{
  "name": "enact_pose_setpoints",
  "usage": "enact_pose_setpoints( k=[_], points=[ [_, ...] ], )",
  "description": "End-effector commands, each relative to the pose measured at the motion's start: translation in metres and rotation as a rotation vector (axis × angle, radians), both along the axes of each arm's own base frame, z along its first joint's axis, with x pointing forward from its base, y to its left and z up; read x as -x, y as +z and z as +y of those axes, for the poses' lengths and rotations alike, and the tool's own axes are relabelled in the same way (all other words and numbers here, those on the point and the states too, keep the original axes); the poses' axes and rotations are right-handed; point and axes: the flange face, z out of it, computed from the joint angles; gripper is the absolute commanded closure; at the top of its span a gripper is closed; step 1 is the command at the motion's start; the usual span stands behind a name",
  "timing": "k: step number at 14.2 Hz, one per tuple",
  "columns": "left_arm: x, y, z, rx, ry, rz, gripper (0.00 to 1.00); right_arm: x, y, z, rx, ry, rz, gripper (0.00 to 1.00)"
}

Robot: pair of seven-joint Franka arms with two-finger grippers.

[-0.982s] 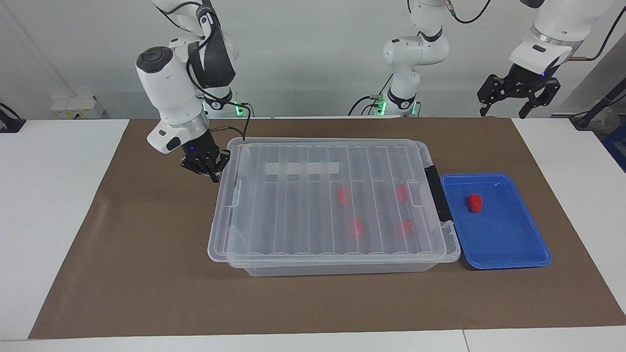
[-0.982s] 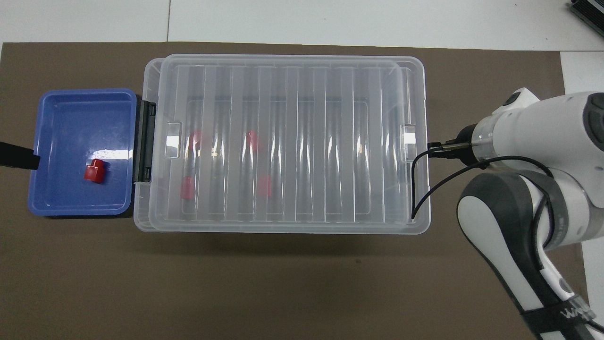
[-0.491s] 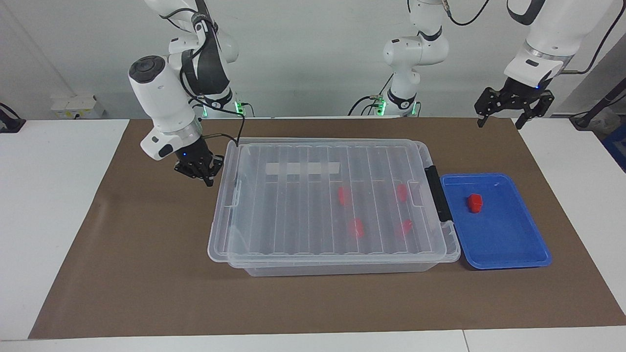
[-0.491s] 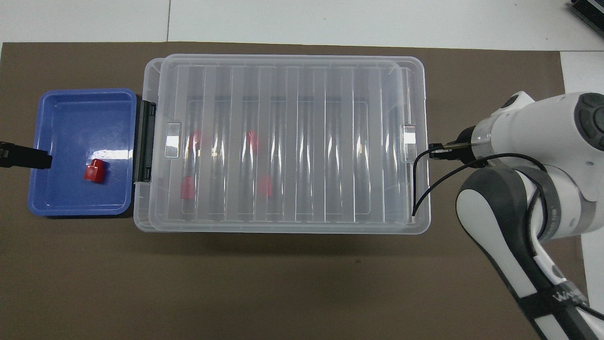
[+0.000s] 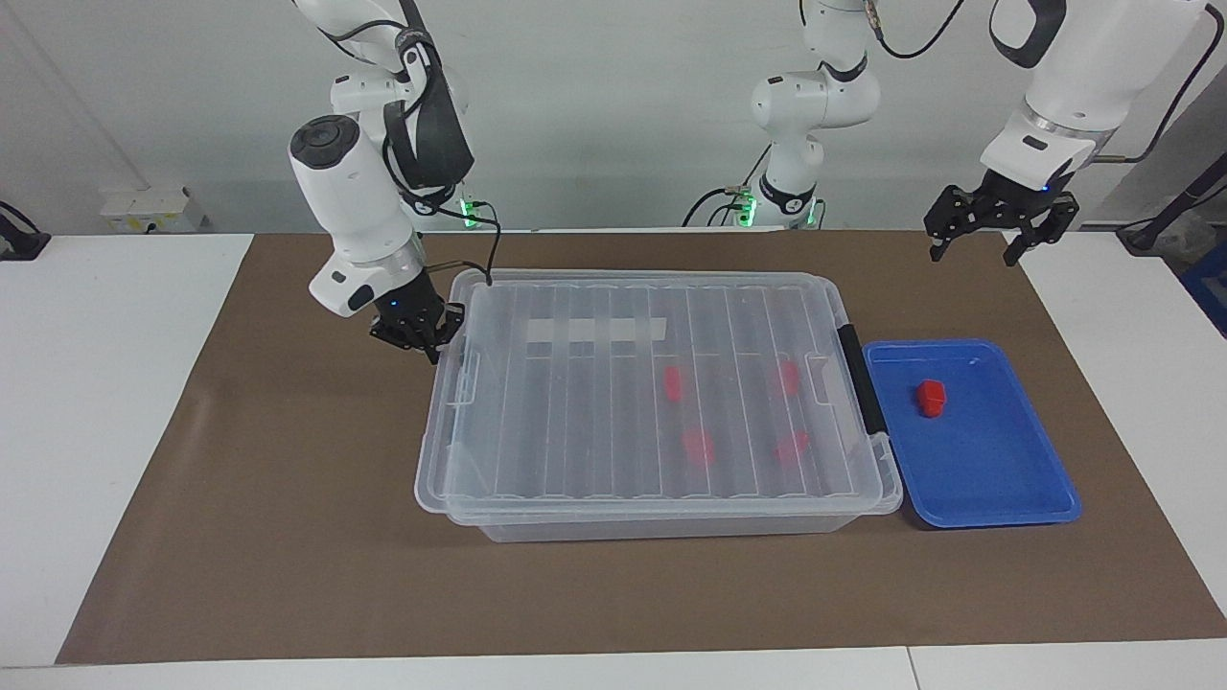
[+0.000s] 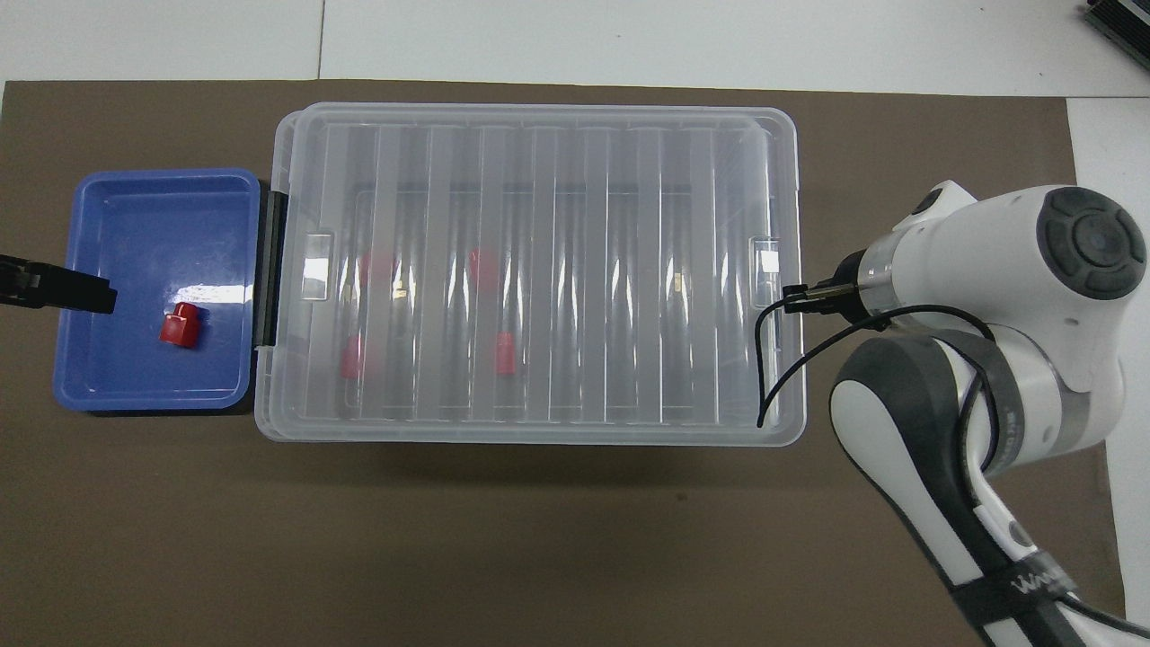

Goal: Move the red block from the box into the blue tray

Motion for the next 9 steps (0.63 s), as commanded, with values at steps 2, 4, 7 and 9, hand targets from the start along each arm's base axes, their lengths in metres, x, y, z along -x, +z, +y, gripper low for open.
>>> enact_pose_setpoints(
  k=[2,4,7,9],
  points=[
    [-0.013,-0.012,0.001,-0.011,-0.017,-0.021,0.00,0.006,0.000,0.012,-0.011,0.001,-0.002,1.00],
    [-0.010,-0.013,0.000,-0.016,-0.020,-0.001,0.00,0.006,0.001,0.011,-0.011,0.001,-0.002,1.00],
    [-0.004,-0.010,0.001,-0.015,-0.016,0.007,0.00,0.004,0.010,-0.003,-0.012,-0.022,-0.008,1.00],
    [0.001,-0.002,0.006,-0.016,-0.007,0.010,0.00,0.008,0.023,-0.027,-0.001,-0.060,0.008,1.00]
  ],
)
